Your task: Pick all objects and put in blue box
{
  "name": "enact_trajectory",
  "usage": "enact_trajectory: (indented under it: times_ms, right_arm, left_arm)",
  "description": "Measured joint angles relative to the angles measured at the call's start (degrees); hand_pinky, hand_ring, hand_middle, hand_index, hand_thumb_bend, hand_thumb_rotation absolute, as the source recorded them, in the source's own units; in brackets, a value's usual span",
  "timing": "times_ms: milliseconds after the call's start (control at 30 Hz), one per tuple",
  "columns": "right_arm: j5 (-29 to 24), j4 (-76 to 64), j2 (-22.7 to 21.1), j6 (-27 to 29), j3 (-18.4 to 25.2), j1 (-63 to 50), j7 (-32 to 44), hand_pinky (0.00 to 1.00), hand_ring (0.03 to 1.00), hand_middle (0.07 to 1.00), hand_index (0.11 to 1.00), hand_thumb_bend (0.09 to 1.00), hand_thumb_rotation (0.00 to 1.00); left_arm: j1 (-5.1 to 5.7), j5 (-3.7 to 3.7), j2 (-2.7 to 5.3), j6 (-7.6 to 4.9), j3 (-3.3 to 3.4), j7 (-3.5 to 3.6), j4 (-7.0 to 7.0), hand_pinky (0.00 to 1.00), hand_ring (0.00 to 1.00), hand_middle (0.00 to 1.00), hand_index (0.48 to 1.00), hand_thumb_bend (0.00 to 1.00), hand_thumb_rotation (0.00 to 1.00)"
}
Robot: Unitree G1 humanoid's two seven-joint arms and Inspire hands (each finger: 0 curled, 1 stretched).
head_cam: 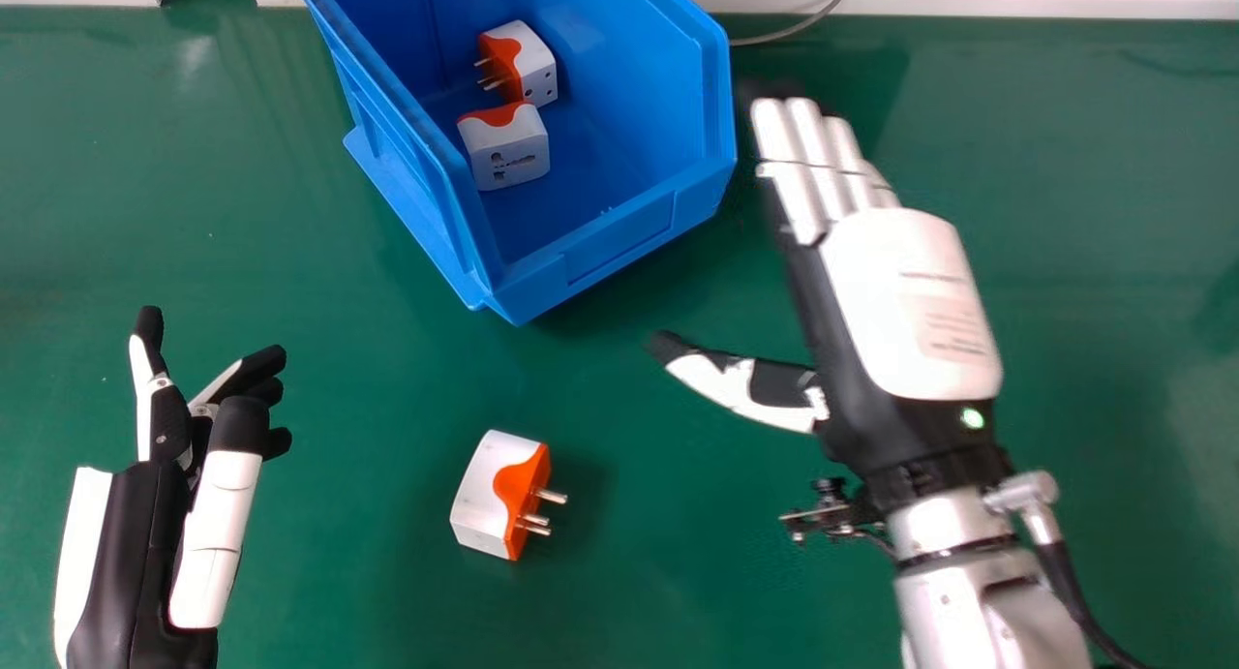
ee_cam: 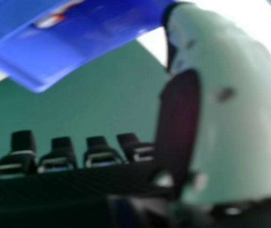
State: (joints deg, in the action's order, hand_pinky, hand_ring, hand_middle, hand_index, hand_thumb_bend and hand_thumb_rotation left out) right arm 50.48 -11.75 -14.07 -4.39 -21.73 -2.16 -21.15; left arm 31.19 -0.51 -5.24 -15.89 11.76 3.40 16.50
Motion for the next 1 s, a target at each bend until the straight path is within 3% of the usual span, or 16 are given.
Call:
enact_trajectory:
  times_ms: [133, 367, 633, 1000]
  right_arm:
    - [0.41, 0.6, 0.26, -1.22, 2.55, -0.56, -0.98, 0.84, 0.947, 0.99, 0.973, 0.384, 0.39]
    - [3.1, 14.67, 1.9, -9.92, 4.77, 6.78, -1.8, 0.8, 0.92, 0.969, 0.951, 0.408, 0.39]
    - [4.13, 28.02, 1.87, -14.83, 3.75, 19.25, -0.21, 0.76, 0.889, 0.941, 0.935, 0.439, 0.42]
    - [1.26, 44.29, 2.1, -18.69, 1.6, 30.3, 5.24, 0.77, 0.873, 0.921, 0.894, 0.477, 0.4]
  left_arm:
    - [-0.07, 0.47, 0.01, 0.03, 0.02, 0.05, -0.01, 0.77, 0.85, 0.86, 0.898, 0.92, 1.0]
    - [-0.81, 0.66, 0.1, 0.11, -0.02, 0.13, -0.54, 0.77, 0.85, 0.85, 0.896, 0.93, 1.0]
    - [-1.96, 0.66, 0.1, 0.26, 0.0, 0.12, -1.5, 0.76, 0.85, 0.85, 0.895, 0.93, 0.99]
    - [-1.51, 0.45, 0.12, 0.32, -0.06, 0.03, -1.5, 0.76, 0.84, 0.85, 0.894, 0.91, 0.99]
